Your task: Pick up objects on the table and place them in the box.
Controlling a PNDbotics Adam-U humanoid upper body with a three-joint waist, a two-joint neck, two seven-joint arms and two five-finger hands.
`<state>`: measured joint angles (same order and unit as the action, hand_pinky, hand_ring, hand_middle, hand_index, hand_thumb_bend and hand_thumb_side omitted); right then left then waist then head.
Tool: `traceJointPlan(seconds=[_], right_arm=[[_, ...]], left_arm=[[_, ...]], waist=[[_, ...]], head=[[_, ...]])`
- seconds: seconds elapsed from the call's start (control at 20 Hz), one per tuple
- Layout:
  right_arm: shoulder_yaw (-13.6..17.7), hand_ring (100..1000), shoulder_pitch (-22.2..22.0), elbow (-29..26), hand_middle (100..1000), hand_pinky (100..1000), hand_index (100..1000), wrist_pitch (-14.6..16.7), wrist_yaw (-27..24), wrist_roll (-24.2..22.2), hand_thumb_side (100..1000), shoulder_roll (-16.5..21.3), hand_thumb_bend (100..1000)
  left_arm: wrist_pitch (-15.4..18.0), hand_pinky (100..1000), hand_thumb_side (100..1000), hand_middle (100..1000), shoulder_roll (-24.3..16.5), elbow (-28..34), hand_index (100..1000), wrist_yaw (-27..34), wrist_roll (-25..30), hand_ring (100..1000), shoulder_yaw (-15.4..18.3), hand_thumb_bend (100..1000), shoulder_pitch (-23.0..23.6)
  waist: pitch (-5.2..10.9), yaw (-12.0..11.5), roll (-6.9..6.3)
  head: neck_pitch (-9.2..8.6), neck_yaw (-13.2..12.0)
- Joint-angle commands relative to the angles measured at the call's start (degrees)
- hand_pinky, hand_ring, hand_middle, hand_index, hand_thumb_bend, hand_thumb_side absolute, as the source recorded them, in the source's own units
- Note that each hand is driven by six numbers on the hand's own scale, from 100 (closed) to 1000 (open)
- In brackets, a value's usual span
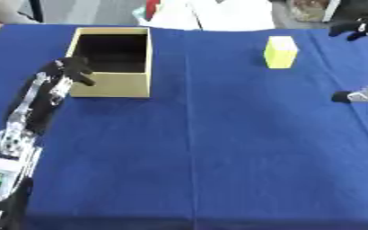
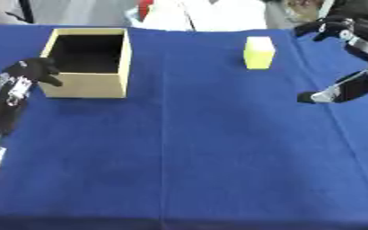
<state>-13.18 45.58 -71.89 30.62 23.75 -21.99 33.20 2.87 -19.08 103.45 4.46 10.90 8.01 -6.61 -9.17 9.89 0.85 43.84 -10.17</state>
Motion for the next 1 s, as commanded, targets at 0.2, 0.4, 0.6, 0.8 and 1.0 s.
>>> traceJointPlan(seconds=[0.2, 0.4, 0.6, 0.8, 1.0], right_arm=[[-0.1, 903, 4.6, 3.9, 821, 796, 942, 1.9, 1.3, -2.1, 215, 0.5, 659], [-0.1, 908, 7.7, 8.6, 828, 798, 947, 4.2, 1.5, -4.8, 247, -0.4, 664], [0.7, 913, 10.3, 14.1, 833, 801, 947, 6.1, 3.4, -8.1, 283, -2.0, 669], [2.3, 920, 12.6, 20.0, 841, 805, 950, 6.8, 7.6, -11.5, 320, -4.7, 679], [5.1, 928, 15.0, 25.0, 853, 810, 951, 6.1, 14.7, -12.8, 369, -7.7, 688]], left_arm=[[0.1, 1000, 680, 628, -0.9, 0.8, 781, 0.3, 0.3, 611, 0.0, 299, -0.3], [0.0, 1000, 681, 628, -1.0, 0.8, 781, 0.4, 0.5, 611, -0.2, 299, -0.4], [0.0, 1000, 678, 627, -1.3, 0.9, 781, 0.5, 0.7, 610, -0.4, 300, -0.7], [0.0, 1000, 678, 627, -1.4, 1.0, 781, 0.6, 0.9, 610, -0.6, 301, -0.9], [0.1, 1000, 677, 627, -1.5, 1.1, 781, 0.7, 1.1, 609, -0.9, 300, -1.2]], waist=[[1.12, -0.4, 0.31], [1.13, -1.1, 0.69], [1.09, -2.3, 1.05], [0.94, -3.3, 1.2], [0.77, -4.1, 1.18]], head=[[0.28, 0.6], [0.28, 1.3], [0.28, 1.9], [0.28, 2.3], [0.28, 3.1]])
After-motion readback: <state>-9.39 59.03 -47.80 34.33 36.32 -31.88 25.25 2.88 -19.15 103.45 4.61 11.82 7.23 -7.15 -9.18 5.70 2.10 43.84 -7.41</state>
